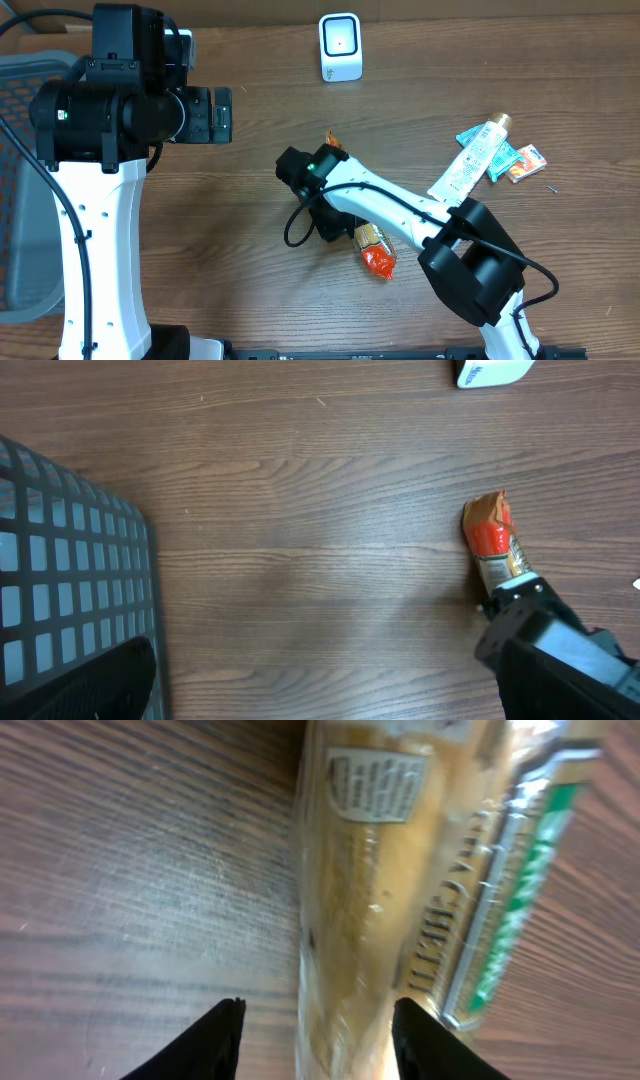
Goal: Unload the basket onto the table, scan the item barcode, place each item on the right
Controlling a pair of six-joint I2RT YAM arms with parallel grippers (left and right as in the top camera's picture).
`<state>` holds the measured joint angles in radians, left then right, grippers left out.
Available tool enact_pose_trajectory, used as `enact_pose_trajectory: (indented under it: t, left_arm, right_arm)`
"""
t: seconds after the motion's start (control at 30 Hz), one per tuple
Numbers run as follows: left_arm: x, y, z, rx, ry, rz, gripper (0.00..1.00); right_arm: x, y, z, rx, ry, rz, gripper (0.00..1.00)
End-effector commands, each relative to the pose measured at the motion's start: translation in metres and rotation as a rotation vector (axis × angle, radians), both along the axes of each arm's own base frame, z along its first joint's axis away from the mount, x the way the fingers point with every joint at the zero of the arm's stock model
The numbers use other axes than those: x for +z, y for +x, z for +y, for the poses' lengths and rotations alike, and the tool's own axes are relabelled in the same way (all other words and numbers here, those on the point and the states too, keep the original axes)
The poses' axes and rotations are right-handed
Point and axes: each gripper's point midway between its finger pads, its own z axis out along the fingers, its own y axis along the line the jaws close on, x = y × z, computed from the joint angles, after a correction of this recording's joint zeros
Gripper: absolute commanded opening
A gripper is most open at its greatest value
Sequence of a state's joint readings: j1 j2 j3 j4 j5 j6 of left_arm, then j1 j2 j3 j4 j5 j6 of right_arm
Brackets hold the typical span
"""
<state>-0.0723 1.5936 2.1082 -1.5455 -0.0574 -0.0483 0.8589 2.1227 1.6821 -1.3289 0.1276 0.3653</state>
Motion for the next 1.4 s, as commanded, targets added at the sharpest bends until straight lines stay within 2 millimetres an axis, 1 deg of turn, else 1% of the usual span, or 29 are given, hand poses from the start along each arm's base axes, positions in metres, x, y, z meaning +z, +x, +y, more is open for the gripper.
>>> enact_pose_trajectory:
  t: [0.0,0.03,0.1,0.17,0.23,0.3,0.43,0.53,0.6,0.73,0.87,0.97,1.03,1.1,1.17,1.2,1.23,1.27,1.37]
  left_arm:
    - [0.001,0.001,-0.002,-0.022,0.011,-0.005,1.00]
    - [0.001,0.001,-0.002,-0.022,0.011,-0.005,1.00]
    - [0.001,0.001,-0.002,-0.022,0.011,-0.005,1.00]
    - [0.001,0.001,-0.002,-0.022,0.011,-0.005,1.00]
    - [0.001,0.001,-0.002,-0.022,0.011,-0.005,1.00]
    - [0.001,0.001,-0.002,-0.022,0.011,-0.005,1.00]
    - [0.001,0.001,-0.002,-0.022,0.011,-0.005,1.00]
    - [0.001,0.001,-0.002,-0.022,0.011,-0.005,1.00]
    - [0.001,0.001,-0.002,-0.022,0.011,-0.005,1.00]
    - [0.001,0.001,-0.002,-0.022,0.011,-0.005,1.00]
    - [0.001,0.001,-0.002,-0.022,0.011,-0.005,0.99]
    - [0.001,0.001,-0.002,-0.022,0.011,-0.005,1.00]
    - [0.001,0.001,-0.002,-0.022,0.011,-0.005,1.00]
    - [0.001,0.001,-0.002,-0.022,0.011,-0.005,1.00]
    - [0.001,0.001,-0.002,-0.022,0.011,-0.005,1.00]
    - [0.001,0.001,-0.002,-0.022,0.011,-0.005,1.00]
    - [0.001,0.001,-0.002,-0.022,0.011,-0.005,1.00]
    - [0.001,0.001,-0.002,-0.022,0.011,-0.005,1.00]
    - [0.001,0.001,-0.002,-0.022,0.011,-0.005,1.00]
  right_arm:
    - [0.039,0.023,0.009,-0.030,0.093,-0.065,0.55]
    - [0.054,0.029,0.008,-0.043,0.115,-0.085,0.57]
    - [0.074,0.038,0.001,-0.055,0.149,-0.114,0.64]
    - [0.088,0.046,-0.010,-0.074,0.169,-0.135,0.72]
    - [0.094,0.048,-0.021,-0.056,0.210,-0.095,0.74]
    - [0.093,0.045,-0.025,-0.022,0.274,-0.009,0.78]
    - [0.080,0.032,-0.029,0.050,0.426,0.155,0.86]
    - [0.062,0.023,-0.029,0.087,0.506,0.226,0.94]
    - [0.049,0.018,-0.030,0.088,0.522,0.250,0.96]
    - [0.018,0.009,-0.036,0.082,0.511,0.267,0.96]
    - [-0.007,0.005,-0.039,0.086,0.511,0.252,0.96]
    - [-0.021,0.002,-0.041,0.088,0.515,0.245,0.95]
    - [-0.028,-0.001,-0.041,0.088,0.524,0.246,0.93]
    - [-0.032,-0.003,-0.042,0.087,0.530,0.250,0.87]
    - [-0.035,-0.005,-0.042,0.086,0.529,0.251,0.75]
    - [-0.035,-0.005,-0.042,0.087,0.529,0.251,0.65]
    - [-0.035,-0.004,-0.042,0.084,0.530,0.250,0.60]
    - [-0.035,-0.004,-0.042,0.085,0.531,0.247,0.52]
    - [-0.035,-0.002,-0.041,0.085,0.533,0.242,0.33]
